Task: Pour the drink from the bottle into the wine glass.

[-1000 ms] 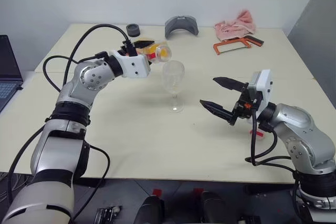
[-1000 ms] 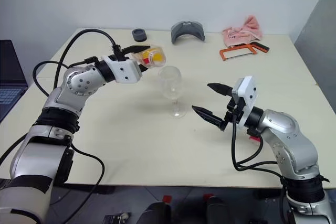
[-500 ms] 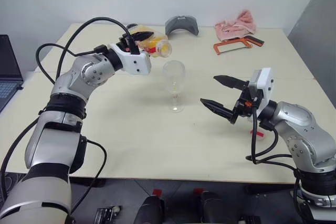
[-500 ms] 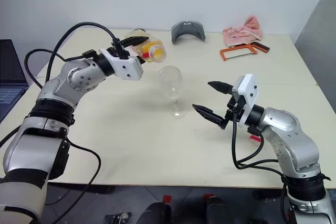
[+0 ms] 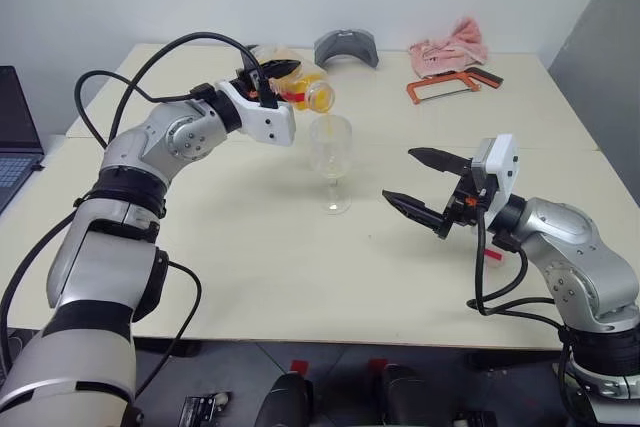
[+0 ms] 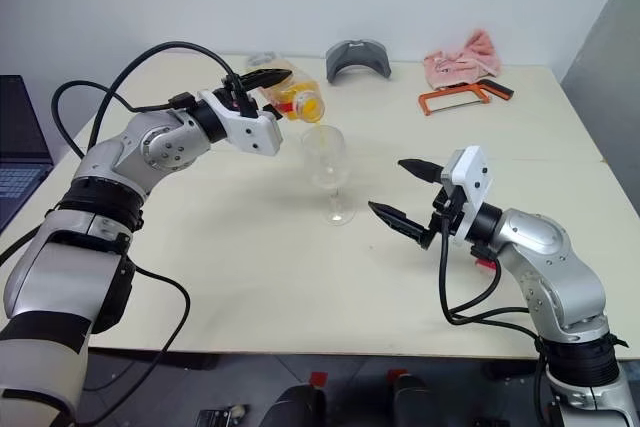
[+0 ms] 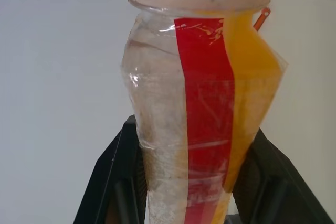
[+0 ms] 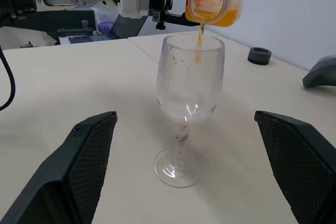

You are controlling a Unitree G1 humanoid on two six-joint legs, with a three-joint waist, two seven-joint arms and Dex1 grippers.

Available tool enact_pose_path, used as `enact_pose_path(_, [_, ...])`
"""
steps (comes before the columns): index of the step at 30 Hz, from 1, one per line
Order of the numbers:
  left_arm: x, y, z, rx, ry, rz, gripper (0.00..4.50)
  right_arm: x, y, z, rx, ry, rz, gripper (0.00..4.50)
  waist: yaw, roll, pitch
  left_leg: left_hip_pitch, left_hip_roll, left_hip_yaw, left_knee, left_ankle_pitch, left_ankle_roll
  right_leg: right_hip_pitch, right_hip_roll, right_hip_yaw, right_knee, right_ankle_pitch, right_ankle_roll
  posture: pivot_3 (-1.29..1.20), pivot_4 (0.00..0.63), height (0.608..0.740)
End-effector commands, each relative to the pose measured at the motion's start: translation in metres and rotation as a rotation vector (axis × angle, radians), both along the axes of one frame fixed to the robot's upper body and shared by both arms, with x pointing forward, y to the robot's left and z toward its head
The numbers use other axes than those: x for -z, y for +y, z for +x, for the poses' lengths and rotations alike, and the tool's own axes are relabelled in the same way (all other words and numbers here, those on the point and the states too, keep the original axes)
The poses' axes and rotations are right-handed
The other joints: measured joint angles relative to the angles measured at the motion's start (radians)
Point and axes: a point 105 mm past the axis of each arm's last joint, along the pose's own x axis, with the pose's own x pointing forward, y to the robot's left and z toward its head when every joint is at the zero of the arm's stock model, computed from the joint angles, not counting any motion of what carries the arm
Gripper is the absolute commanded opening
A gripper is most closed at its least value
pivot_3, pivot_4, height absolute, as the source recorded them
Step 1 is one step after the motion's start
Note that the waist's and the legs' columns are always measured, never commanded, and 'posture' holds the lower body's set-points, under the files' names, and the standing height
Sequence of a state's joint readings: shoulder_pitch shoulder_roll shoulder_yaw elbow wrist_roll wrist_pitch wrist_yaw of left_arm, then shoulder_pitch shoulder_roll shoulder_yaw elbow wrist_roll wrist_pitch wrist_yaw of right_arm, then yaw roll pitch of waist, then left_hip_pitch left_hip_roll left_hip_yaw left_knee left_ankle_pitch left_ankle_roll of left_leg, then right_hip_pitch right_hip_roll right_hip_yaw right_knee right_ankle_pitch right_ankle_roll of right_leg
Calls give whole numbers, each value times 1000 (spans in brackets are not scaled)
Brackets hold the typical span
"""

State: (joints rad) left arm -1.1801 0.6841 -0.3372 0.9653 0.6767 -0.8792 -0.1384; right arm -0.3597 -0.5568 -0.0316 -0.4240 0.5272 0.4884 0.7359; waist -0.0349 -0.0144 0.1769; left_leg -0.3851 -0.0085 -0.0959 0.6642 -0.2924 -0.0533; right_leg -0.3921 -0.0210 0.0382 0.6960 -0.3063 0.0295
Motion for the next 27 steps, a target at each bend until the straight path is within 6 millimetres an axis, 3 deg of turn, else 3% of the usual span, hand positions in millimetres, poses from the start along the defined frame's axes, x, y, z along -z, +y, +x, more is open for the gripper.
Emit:
enact_pose_path(1, [-29,1,-3,6,-99,-17,1690,-10,-1,-4,4,-64,8,4500,0,0,0,0,0,0,0,0,0,0,0,0,0,0,0,0,150,740])
enact_pose_path(13, [-33,1,-1,-4,-137,19,1690,-19,-7,-4,-32,-94,1,4500,0,0,0,-1,0,1,0,0,0,-1,0,1,1,0,0,0,150,740])
enact_pose_path(27, [-38,1,1,-11,-165,39,1690,-20,2,-2,-73,-94,-3,4500,0,0,0,-3,0,3,0,1,-1,-4,0,2,2,0,0,0,150,740])
